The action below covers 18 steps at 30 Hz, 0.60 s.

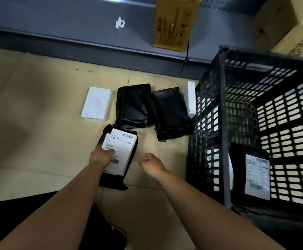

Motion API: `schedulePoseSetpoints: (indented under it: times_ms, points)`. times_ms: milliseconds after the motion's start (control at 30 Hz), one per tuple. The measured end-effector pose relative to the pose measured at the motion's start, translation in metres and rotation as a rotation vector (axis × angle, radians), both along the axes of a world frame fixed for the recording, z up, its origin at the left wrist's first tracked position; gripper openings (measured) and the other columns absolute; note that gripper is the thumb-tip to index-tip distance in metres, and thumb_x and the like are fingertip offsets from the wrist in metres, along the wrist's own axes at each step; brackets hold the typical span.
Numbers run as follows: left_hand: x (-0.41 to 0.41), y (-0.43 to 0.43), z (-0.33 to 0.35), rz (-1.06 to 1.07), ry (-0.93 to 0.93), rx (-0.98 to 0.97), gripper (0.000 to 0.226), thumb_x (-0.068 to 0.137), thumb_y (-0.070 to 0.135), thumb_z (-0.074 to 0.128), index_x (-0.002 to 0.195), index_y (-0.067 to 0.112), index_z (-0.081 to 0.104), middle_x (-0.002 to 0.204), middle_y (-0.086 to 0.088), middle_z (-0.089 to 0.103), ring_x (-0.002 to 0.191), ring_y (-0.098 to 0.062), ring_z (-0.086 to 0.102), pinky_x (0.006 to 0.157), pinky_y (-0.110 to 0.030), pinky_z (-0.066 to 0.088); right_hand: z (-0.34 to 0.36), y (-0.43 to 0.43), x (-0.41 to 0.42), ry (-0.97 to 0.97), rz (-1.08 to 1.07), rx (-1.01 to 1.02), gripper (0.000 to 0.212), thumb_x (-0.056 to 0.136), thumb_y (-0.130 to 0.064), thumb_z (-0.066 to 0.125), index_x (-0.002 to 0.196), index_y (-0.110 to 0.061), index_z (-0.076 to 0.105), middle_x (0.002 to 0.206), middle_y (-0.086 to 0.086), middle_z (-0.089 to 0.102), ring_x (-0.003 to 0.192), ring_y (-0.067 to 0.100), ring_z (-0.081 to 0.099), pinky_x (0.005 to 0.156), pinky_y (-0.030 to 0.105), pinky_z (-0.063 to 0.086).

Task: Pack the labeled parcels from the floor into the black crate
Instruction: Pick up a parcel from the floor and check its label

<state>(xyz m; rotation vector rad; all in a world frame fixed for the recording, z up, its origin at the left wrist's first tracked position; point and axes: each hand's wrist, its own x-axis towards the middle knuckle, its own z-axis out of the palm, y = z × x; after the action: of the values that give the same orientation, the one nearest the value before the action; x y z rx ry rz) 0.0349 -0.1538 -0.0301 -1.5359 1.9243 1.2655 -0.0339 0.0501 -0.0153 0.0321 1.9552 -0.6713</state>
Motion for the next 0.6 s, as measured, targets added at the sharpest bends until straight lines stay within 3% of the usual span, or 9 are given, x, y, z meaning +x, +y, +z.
schedulePoseSetpoints:
  times_ms: [67, 200, 300, 433, 533, 600]
  points:
    - [0.005, -0.007, -0.018, -0.046, -0.04, 0.002, 0.078, 0.066, 0.044, 0.059, 0.14, 0.021, 0.057, 0.13, -0.015, 0.068, 0.111, -0.038, 0.065, 0.099, -0.046, 0.054, -0.012, -0.004, 0.01, -0.051, -0.01, 0.006, 0.065, 0.103, -0.032, 0.052, 0.162, -0.014, 0.033, 0.159, 0.013, 0.048, 0.142, 0.034, 0.051, 0.116, 0.035, 0.043]
    - [0.005, -0.007, -0.025, -0.055, -0.081, -0.03, 0.071, 0.082, 0.041, 0.063, 0.147, 0.017, 0.051, 0.138, -0.02, 0.058, 0.12, -0.041, 0.06, 0.104, -0.044, 0.051, -0.027, -0.015, 0.026, -0.109, -0.012, -0.022, 0.066, 0.106, -0.032, 0.051, 0.164, -0.01, 0.028, 0.162, 0.014, 0.044, 0.145, 0.033, 0.047, 0.114, 0.032, 0.041]
    - [0.005, -0.001, -0.028, -0.049, -0.09, -0.058, 0.063, 0.088, 0.045, 0.059, 0.144, 0.017, 0.053, 0.138, -0.021, 0.055, 0.119, -0.041, 0.06, 0.103, -0.043, 0.05, -0.022, -0.025, 0.034, -0.151, -0.111, -0.096, 0.055, 0.105, -0.026, 0.051, 0.158, -0.013, 0.04, 0.153, 0.012, 0.054, 0.135, 0.032, 0.056, 0.103, 0.031, 0.047]
    - [0.006, 0.008, -0.025, -0.054, -0.083, -0.046, 0.056, 0.09, 0.049, 0.055, 0.132, 0.011, 0.059, 0.13, -0.02, 0.064, 0.114, -0.04, 0.062, 0.093, -0.04, 0.05, -0.018, -0.041, 0.044, -0.154, -0.212, -0.128, 0.051, 0.098, -0.032, 0.058, 0.147, -0.017, 0.051, 0.143, 0.009, 0.064, 0.126, 0.03, 0.064, 0.109, 0.042, 0.051]
    - [0.004, 0.012, -0.02, -0.024, -0.068, 0.049, 0.068, 0.093, 0.058, 0.052, 0.14, 0.009, 0.057, 0.135, -0.018, 0.064, 0.118, -0.038, 0.062, 0.094, -0.038, 0.048, -0.011, -0.039, 0.039, -0.077, -0.301, -0.136, 0.051, 0.097, -0.037, 0.066, 0.14, -0.013, 0.054, 0.135, 0.009, 0.068, 0.12, 0.029, 0.067, 0.099, 0.036, 0.054]
    - [0.004, 0.014, -0.016, -0.021, -0.058, 0.14, 0.085, 0.078, 0.074, 0.049, 0.138, 0.014, 0.061, 0.129, -0.013, 0.068, 0.112, -0.035, 0.065, 0.099, -0.041, 0.051, 0.001, -0.034, 0.031, -0.042, -0.341, -0.163, 0.05, 0.093, -0.037, 0.072, 0.134, -0.013, 0.055, 0.128, 0.007, 0.07, 0.114, 0.029, 0.07, 0.092, 0.038, 0.056]
